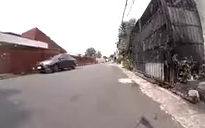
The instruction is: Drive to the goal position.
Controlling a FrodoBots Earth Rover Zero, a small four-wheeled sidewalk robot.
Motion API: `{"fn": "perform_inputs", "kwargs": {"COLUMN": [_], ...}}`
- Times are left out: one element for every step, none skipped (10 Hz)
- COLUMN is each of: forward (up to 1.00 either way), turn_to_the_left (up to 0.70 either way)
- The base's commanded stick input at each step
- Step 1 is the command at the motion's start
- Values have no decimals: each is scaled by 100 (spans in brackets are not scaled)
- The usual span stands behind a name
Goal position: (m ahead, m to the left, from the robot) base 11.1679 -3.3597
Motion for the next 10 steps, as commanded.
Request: {"fn": "perform_inputs", "kwargs": {"forward": [70, 70, 70, 70, 70, 70, 70, 70, 70, 70], "turn_to_the_left": [0, 0, 0, 0, 0, 0, 0, 0, 0, 0]}}
